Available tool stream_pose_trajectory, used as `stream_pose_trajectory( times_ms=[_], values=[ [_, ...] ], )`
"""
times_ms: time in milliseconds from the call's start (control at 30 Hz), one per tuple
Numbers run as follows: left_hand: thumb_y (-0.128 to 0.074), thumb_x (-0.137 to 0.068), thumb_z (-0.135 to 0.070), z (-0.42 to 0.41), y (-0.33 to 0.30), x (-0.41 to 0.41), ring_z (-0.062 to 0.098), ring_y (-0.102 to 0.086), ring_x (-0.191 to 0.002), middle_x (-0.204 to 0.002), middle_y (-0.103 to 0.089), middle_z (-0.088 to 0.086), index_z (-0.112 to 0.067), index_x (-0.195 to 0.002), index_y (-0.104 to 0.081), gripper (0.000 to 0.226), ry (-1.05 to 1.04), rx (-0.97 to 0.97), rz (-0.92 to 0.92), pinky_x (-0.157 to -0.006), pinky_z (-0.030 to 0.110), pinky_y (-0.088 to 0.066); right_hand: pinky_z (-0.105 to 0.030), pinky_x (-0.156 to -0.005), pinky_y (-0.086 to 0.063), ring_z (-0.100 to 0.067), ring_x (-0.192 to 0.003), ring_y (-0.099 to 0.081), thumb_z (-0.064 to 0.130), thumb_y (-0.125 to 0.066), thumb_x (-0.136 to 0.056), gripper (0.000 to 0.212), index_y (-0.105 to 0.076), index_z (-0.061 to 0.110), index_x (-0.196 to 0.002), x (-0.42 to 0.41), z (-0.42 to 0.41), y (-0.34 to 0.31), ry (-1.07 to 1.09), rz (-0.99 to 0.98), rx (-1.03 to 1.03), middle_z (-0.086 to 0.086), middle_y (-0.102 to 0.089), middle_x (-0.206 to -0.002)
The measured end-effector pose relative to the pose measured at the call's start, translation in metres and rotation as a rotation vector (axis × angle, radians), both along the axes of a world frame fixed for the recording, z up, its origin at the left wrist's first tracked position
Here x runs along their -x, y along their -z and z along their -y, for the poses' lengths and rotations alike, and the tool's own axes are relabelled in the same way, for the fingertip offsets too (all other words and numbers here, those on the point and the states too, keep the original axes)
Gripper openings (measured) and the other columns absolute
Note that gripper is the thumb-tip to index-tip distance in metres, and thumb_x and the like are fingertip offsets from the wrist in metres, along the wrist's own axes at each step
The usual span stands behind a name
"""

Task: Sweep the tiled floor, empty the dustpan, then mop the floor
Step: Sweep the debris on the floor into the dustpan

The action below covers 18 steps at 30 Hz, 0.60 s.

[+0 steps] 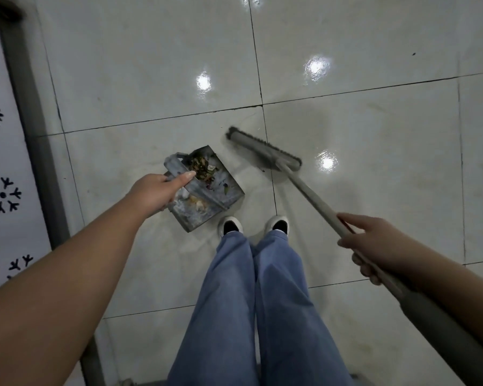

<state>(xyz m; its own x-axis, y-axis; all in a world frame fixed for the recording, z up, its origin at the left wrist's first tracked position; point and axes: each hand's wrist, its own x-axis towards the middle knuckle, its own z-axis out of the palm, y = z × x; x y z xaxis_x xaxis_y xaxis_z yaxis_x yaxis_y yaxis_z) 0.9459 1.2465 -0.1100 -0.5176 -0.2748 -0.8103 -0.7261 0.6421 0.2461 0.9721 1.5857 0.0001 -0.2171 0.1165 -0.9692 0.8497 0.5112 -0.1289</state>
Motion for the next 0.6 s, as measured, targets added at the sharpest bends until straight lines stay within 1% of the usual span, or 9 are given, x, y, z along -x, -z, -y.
stream_pose_trajectory(
  times_ms=[67,133,233,300,367,400,433,533,600],
  values=[
    [-0.053,-0.070,-0.075,0.009,-0.001,0.001,0.015,-0.051,-0.043,-0.041,-0.051,0.000,-0.013,-0.052,-0.052,0.065,0.006,0.012,-0.008,-0.049,0.025,-0.036,-0.017,-0.033,-0.033,-0.014,-0.026,-0.036,0.006,-0.051,-0.091,0.051,-0.045,0.030,-0.136,-0.004,-0.002,-0.013,0.051,-0.051,-0.024,-0.005,-0.041,-0.039],
    [-0.053,-0.070,-0.075,0.019,-0.003,0.003,0.013,-0.052,-0.044,-0.043,-0.052,0.001,-0.012,-0.053,-0.053,0.065,0.009,0.024,-0.019,-0.048,0.026,-0.035,-0.016,-0.032,-0.032,-0.014,-0.027,-0.034,0.007,-0.051,-0.091,0.049,-0.048,0.031,-0.134,-0.005,-0.004,-0.023,0.163,-0.062,-0.033,-0.008,-0.040,-0.044],
    [-0.054,-0.069,-0.074,0.031,-0.002,0.007,0.016,-0.052,-0.047,-0.048,-0.053,0.005,-0.010,-0.056,-0.054,0.065,0.019,0.010,-0.018,-0.050,0.027,-0.036,-0.014,-0.029,-0.030,-0.012,-0.024,-0.031,0.006,-0.048,-0.092,0.045,-0.050,0.032,-0.129,0.000,-0.011,-0.034,0.383,-0.018,-0.018,-0.006,-0.039,-0.039],
    [-0.056,-0.067,-0.074,0.037,-0.002,0.014,0.019,-0.050,-0.048,-0.049,-0.052,0.006,-0.010,-0.056,-0.054,0.066,0.024,0.001,-0.016,-0.051,0.027,-0.037,-0.012,-0.027,-0.028,-0.009,-0.023,-0.029,0.006,-0.044,-0.092,0.040,-0.052,0.024,-0.127,0.007,-0.015,-0.034,0.471,0.032,-0.019,-0.006,-0.038,-0.038],
    [-0.058,-0.066,-0.074,0.040,-0.002,0.025,0.020,-0.049,-0.048,-0.050,-0.052,0.006,-0.010,-0.055,-0.053,0.065,0.027,-0.013,-0.023,-0.051,0.026,-0.037,-0.010,-0.026,-0.026,-0.008,-0.021,-0.027,0.003,-0.040,-0.093,0.030,-0.051,0.011,-0.119,0.012,-0.009,-0.025,0.484,0.070,-0.018,-0.008,-0.035,-0.045],
    [-0.059,-0.066,-0.073,0.040,-0.002,0.031,0.019,-0.049,-0.048,-0.050,-0.052,0.006,-0.010,-0.055,-0.053,0.064,0.026,-0.022,-0.030,-0.051,0.026,-0.036,-0.009,-0.026,-0.026,-0.008,-0.021,-0.027,0.002,-0.038,-0.092,0.036,-0.011,0.008,-0.115,0.013,-0.004,-0.018,0.469,0.086,-0.011,-0.008,-0.033,-0.050],
    [-0.060,-0.066,-0.072,0.041,-0.001,0.036,0.019,-0.048,-0.048,-0.051,-0.052,0.006,-0.010,-0.055,-0.053,0.063,0.029,-0.028,-0.036,-0.051,0.026,-0.036,-0.009,-0.026,-0.026,-0.008,-0.020,-0.026,0.000,-0.036,-0.092,0.024,-0.030,0.023,-0.090,0.014,0.006,-0.011,0.457,0.101,0.011,-0.007,-0.031,-0.054],
    [-0.060,-0.066,-0.073,0.038,0.004,0.049,0.019,-0.047,-0.050,-0.054,-0.052,0.006,-0.011,-0.056,-0.053,0.063,0.061,-0.013,-0.045,-0.050,0.026,-0.033,-0.009,-0.028,-0.027,-0.009,-0.021,-0.027,-0.001,-0.036,-0.091,0.015,-0.039,0.014,-0.086,0.011,0.038,0.005,0.418,0.160,0.118,-0.007,-0.028,-0.055],
    [-0.059,-0.066,-0.073,0.037,0.006,0.057,0.019,-0.046,-0.049,-0.054,-0.051,0.007,-0.011,-0.055,-0.052,0.064,0.084,-0.017,-0.041,-0.050,0.026,-0.033,-0.010,-0.028,-0.028,-0.009,-0.022,-0.028,-0.002,-0.036,-0.090,0.017,-0.044,0.011,-0.082,0.010,0.055,0.009,0.378,0.167,0.172,-0.007,-0.030,-0.054]
  ],
)
